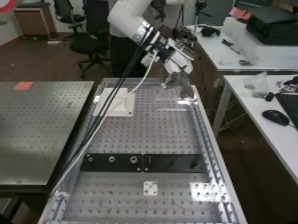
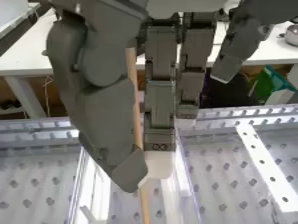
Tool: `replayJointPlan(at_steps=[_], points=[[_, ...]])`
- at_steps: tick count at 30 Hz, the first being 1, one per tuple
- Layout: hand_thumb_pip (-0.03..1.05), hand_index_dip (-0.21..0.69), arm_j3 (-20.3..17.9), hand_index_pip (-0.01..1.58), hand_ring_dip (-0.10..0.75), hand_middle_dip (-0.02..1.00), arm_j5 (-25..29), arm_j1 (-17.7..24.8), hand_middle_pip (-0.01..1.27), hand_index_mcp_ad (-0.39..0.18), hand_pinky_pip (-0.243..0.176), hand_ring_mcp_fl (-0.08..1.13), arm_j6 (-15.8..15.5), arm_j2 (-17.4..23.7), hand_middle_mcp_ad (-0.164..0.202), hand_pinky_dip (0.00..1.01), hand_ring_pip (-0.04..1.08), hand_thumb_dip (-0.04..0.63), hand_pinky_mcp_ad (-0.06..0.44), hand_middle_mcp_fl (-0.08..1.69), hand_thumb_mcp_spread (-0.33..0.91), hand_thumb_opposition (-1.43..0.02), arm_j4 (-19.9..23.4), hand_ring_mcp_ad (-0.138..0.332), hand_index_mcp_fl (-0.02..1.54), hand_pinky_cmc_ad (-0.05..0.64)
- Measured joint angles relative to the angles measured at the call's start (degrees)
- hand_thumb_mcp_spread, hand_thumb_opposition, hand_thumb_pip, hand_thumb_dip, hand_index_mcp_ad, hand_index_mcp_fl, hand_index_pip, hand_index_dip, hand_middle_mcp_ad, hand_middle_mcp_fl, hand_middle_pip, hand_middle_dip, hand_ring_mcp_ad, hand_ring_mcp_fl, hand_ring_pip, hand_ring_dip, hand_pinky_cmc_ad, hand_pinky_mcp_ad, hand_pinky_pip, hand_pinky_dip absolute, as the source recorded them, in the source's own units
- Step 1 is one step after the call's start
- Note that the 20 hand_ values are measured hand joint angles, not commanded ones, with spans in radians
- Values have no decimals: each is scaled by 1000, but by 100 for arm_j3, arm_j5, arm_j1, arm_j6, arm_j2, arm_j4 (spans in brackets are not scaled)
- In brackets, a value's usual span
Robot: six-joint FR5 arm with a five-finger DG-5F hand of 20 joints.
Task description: Grab the chopstick and place it in the clear container
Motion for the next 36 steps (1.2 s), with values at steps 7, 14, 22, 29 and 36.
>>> replayJointPlan(at_steps=[7, 14, 22, 29, 36], points=[[445, 426, 156, 10, 374, 485, -45, -33, 318, -141, 40, 700, -6, -71, 37, 178, 113, 269, 246, 1429, 679, -1124, -117, 61, 1525, 424], [445, 424, 340, 10, 370, 485, -89, -79, 318, -141, 44, 698, 147, -213, 37, 178, 113, 269, 248, 1426, 679, -1124, -413, 61, 1525, 419], [445, 428, 435, 10, 370, 485, -189, -134, 325, -141, 40, 675, 335, -305, 37, 178, 112, 269, 246, 1431, 679, -1124, -547, 63, 1525, 417], [504, 428, 452, 58, 370, 485, -254, -155, 326, -127, 35, 508, 453, -325, 35, 185, 103, 274, 246, 1344, 607, -1051, -639, 61, 1414, 396], [590, 400, 428, 38, 370, 482, -213, -148, 278, -126, 2, 424, 460, -325, 37, 290, 89, 290, 248, 1206, 518, -929, -629, 61, 1255, 374]])
